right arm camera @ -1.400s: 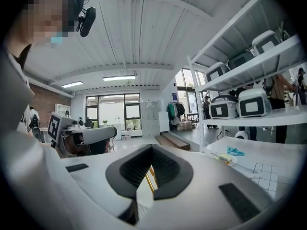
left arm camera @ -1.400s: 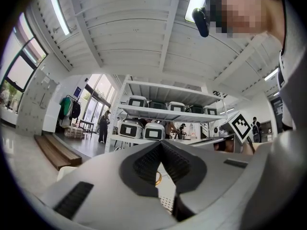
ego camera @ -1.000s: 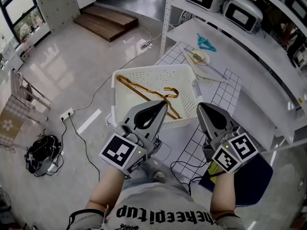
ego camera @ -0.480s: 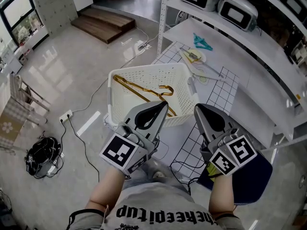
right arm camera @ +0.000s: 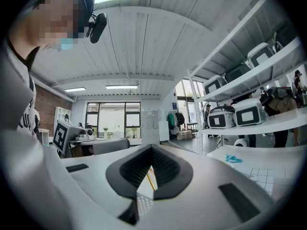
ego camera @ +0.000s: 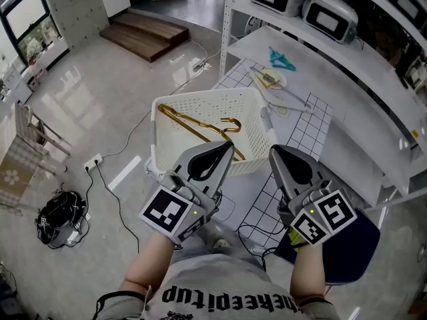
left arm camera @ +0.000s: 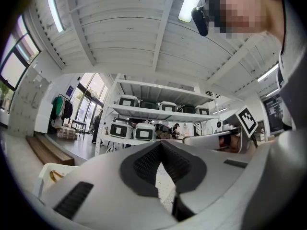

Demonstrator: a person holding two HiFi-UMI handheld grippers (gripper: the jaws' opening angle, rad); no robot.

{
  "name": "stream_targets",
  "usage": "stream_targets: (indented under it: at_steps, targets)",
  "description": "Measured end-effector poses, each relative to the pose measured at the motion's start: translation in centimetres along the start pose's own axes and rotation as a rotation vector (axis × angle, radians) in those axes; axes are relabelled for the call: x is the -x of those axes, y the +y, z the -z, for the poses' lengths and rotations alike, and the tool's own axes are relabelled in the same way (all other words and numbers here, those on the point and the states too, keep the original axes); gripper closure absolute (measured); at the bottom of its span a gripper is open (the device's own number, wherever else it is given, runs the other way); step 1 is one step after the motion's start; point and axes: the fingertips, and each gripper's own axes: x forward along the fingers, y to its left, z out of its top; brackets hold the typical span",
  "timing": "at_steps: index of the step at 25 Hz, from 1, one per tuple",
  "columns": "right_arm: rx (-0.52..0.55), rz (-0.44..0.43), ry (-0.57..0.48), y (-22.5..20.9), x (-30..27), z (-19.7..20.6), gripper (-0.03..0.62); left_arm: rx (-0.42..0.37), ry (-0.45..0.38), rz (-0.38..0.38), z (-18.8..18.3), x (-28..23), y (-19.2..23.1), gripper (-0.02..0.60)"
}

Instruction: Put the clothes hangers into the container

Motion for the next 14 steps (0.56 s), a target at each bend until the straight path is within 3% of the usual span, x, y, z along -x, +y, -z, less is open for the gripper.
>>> stream_targets:
  at_steps: [14]
  targets:
    - [0.004,-0.009,-0.010,1.0,0.7,-0.1,0.579,-0.002,0.000,-0.012,-0.2,1.2,-0.6,0.560]
